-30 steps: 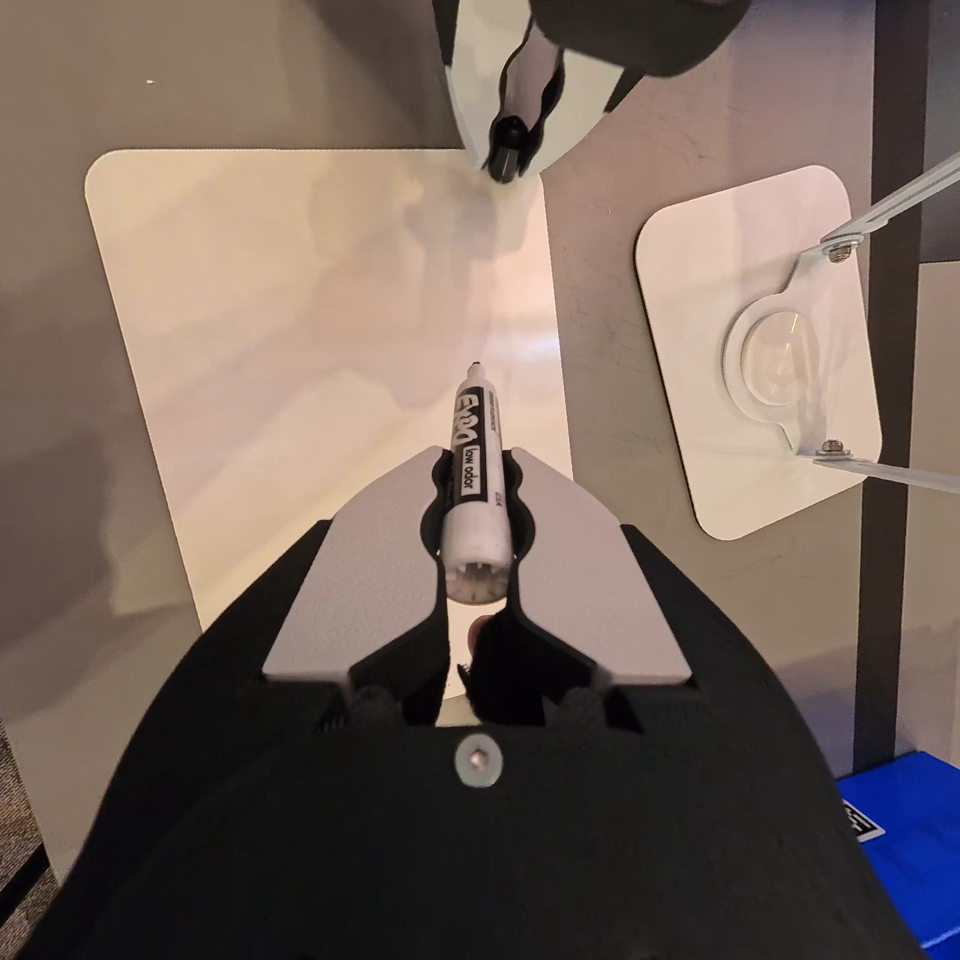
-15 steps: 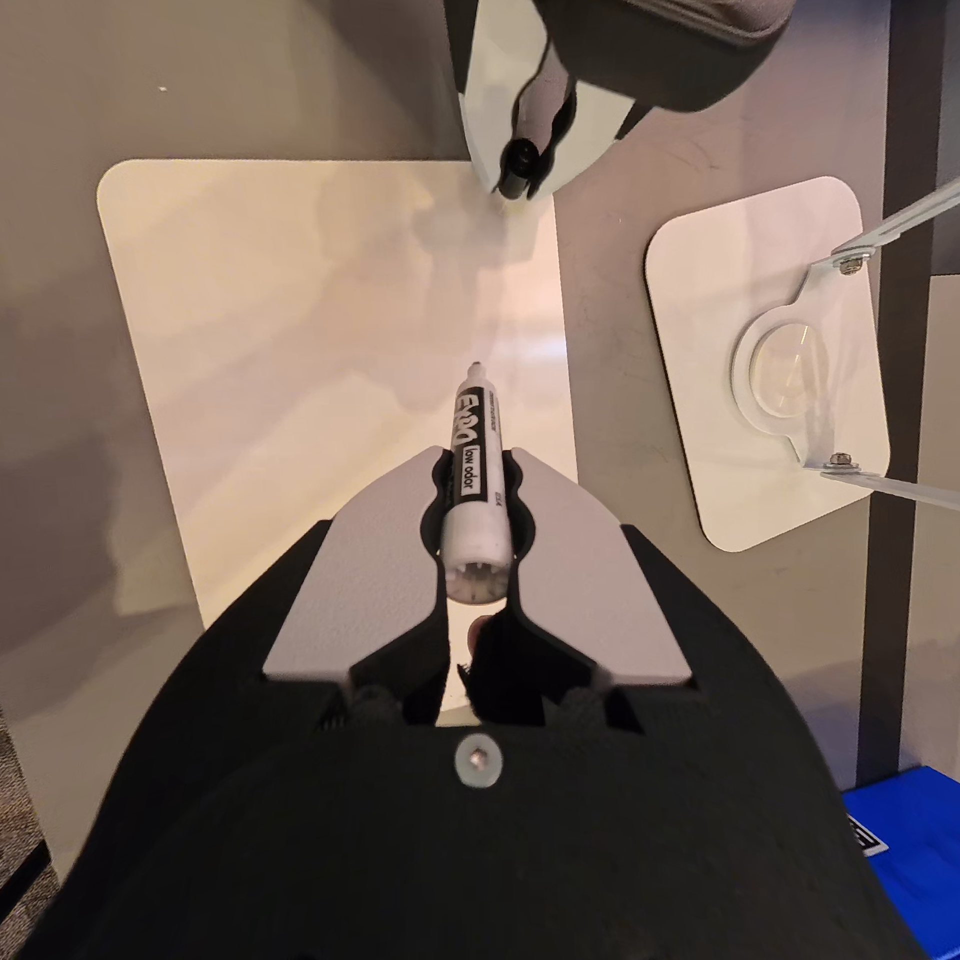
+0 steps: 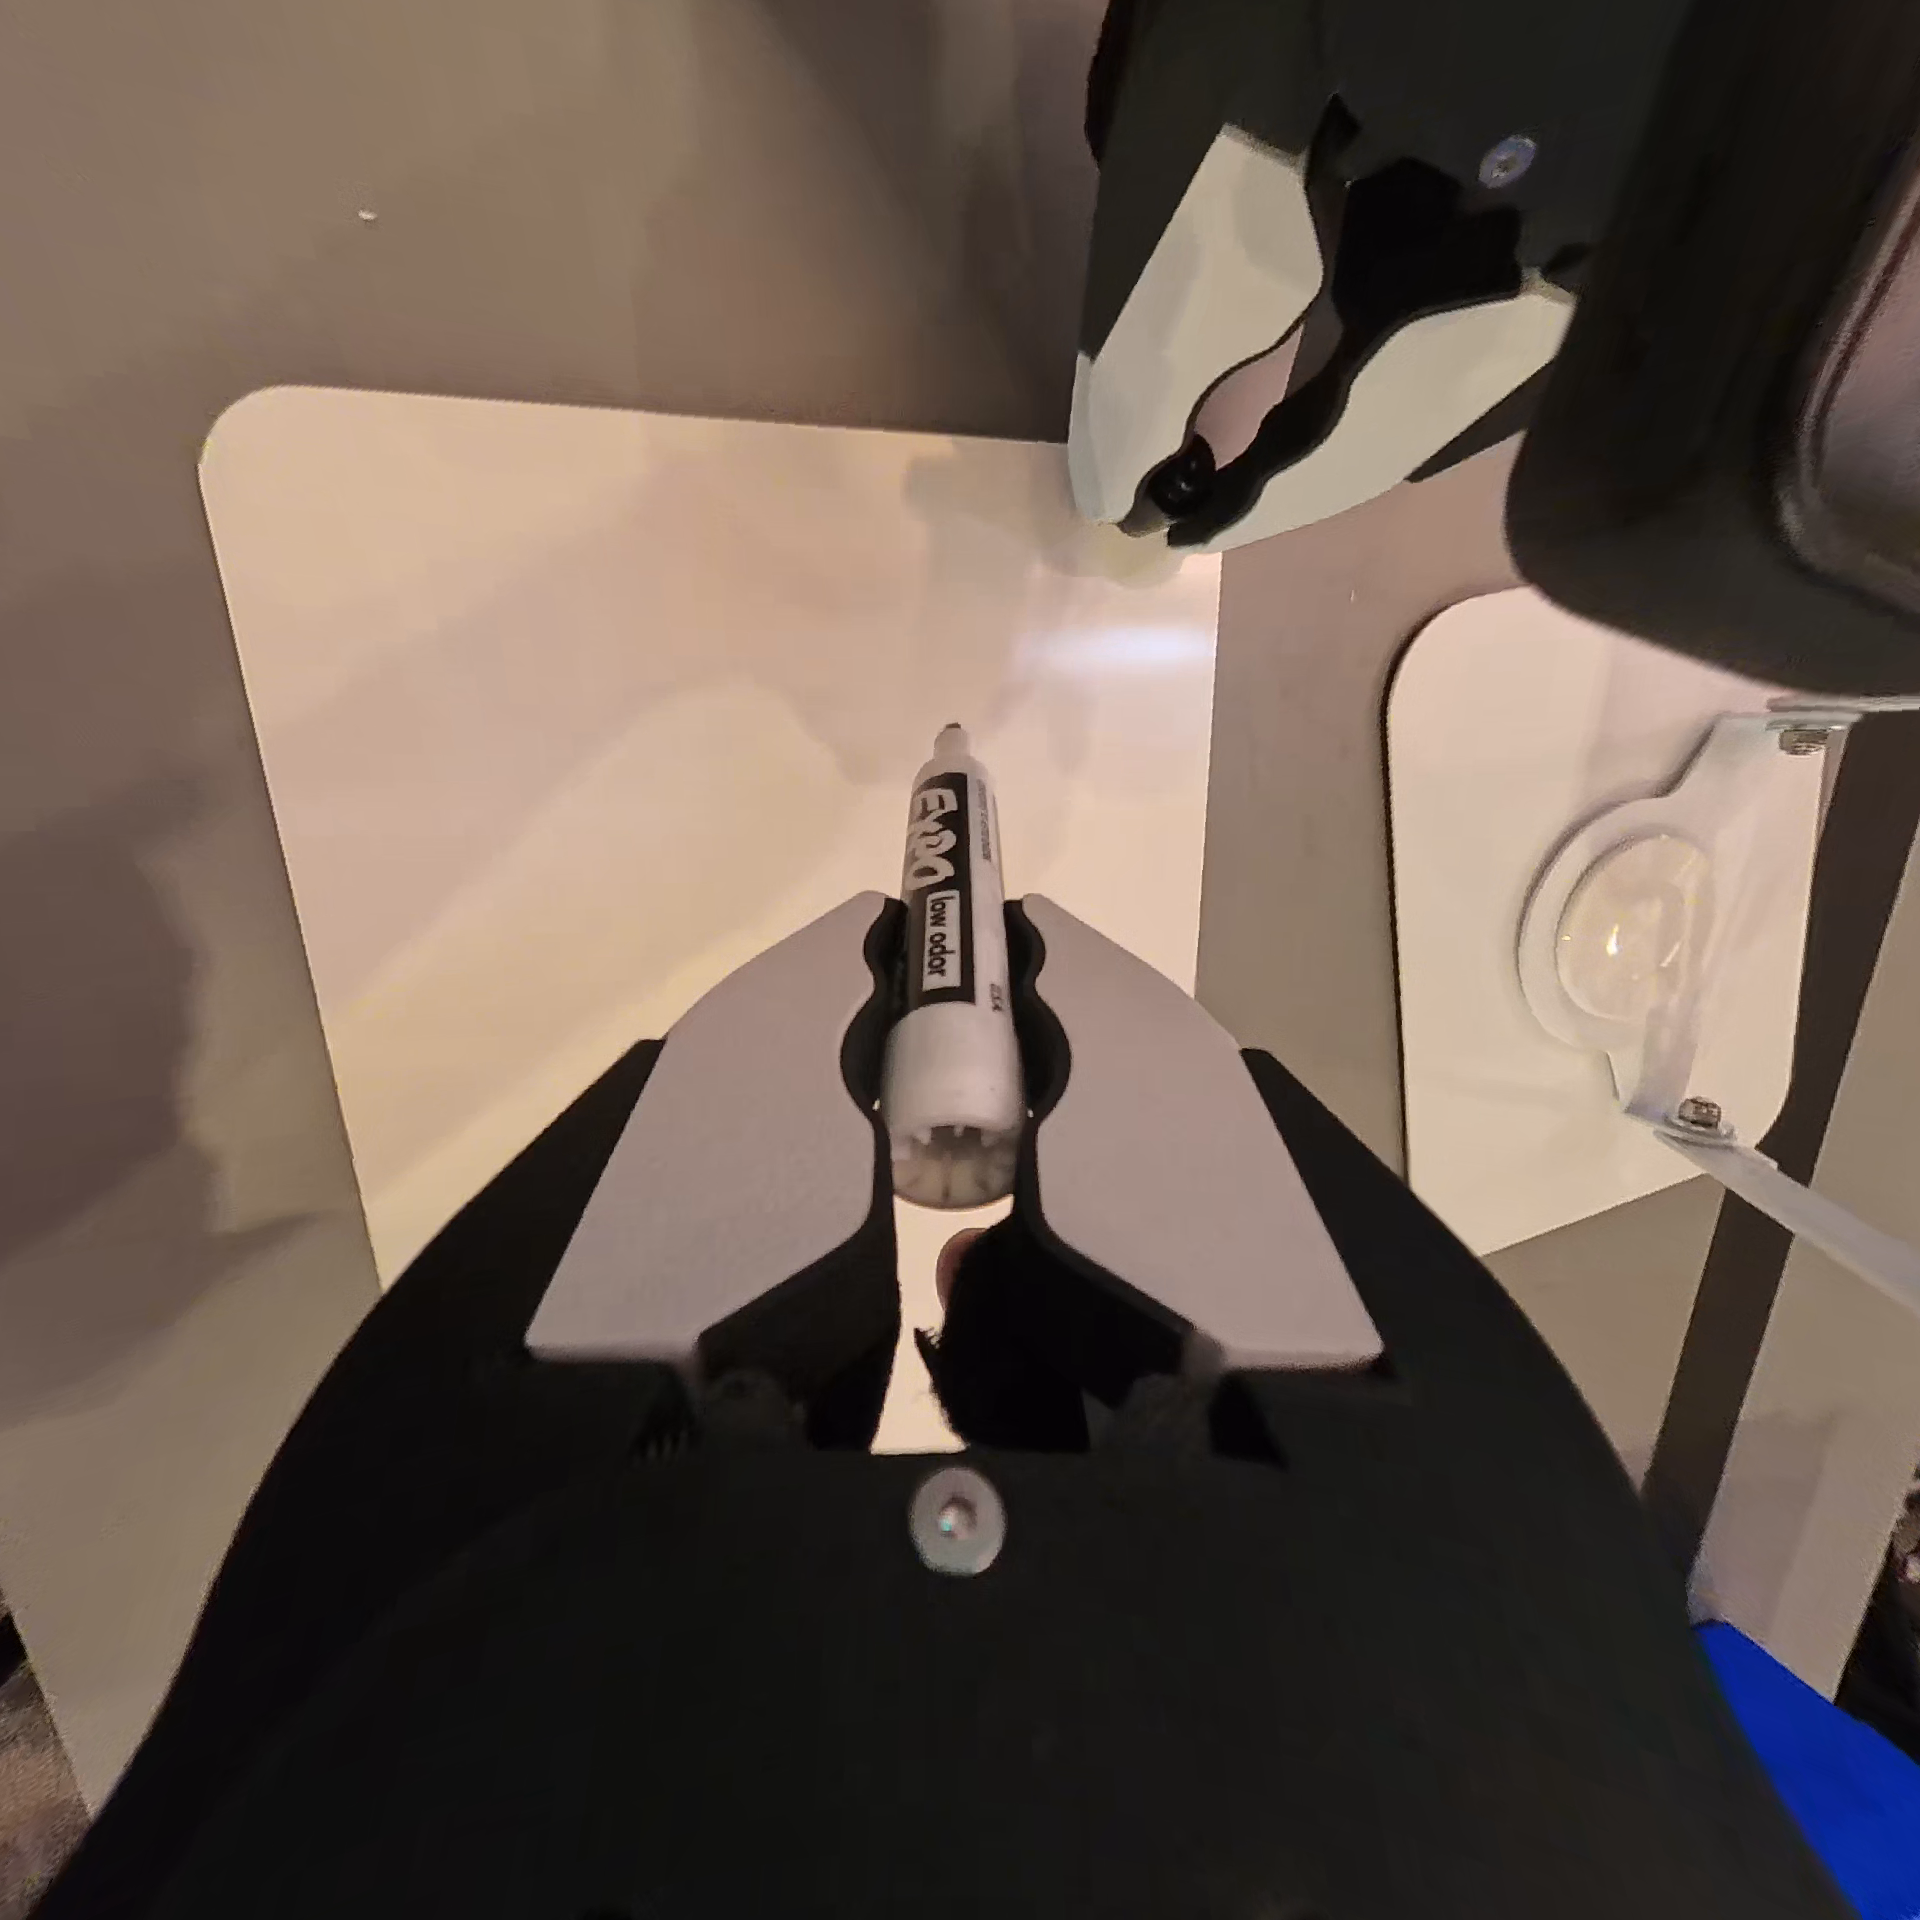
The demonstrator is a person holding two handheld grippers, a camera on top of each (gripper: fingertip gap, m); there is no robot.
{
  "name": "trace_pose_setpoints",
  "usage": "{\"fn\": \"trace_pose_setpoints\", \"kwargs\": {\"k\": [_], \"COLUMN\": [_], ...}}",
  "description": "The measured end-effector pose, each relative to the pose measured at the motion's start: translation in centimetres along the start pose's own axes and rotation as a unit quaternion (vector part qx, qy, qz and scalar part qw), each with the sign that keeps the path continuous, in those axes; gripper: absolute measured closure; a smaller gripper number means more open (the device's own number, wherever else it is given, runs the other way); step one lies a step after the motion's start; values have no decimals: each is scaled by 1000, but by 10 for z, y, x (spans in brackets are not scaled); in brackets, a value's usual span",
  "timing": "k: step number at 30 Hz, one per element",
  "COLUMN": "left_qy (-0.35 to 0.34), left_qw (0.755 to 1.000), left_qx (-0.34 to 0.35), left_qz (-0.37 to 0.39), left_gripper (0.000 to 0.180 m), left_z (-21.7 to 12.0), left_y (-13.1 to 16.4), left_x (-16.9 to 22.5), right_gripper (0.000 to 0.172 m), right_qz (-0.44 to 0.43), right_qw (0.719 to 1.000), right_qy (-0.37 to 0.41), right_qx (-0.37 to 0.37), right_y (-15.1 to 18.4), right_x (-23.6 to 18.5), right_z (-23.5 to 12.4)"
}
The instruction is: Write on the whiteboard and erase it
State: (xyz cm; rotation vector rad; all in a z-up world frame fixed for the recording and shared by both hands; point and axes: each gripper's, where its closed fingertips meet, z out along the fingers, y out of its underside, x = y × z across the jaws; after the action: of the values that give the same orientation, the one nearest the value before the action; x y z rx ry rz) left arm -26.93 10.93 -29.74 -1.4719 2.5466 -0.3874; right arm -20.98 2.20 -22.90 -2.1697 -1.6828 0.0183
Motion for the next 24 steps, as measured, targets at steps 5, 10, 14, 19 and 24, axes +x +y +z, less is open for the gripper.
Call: {"fn": "trace_pose_setpoints", "kwargs": {"k": [5, 10, 14, 19, 24], "left_qy": [0, 6, 19, 25, 19], "left_qw": [1000, 1000, 999, 999, 999], "left_qx": [3, 13, 40, 34, 28], "left_qz": [-1, 0, 1, 0, -1], "left_gripper": [160, 160, 160, 160, 160], "left_z": [0, -1, -10, 0, 1], "left_y": [0, 1, -4, -2, -3], "left_x": [0, 1, 8, 8, 8], "right_gripper": [150, 150, 150, 150, 151], "right_qz": [-20, -30, -28, -29, -38], "right_qw": [999, 999, 999, 999, 998], "right_qy": [4, 0, 1, 0, 1], "right_qx": [-29, -34, -32, -38, -47], "right_y": [-3, -8, -6, -5, -8], "right_x": [5, 9, 11, 18, 22], "right_z": [6, 9, 8, 10, 13]}}
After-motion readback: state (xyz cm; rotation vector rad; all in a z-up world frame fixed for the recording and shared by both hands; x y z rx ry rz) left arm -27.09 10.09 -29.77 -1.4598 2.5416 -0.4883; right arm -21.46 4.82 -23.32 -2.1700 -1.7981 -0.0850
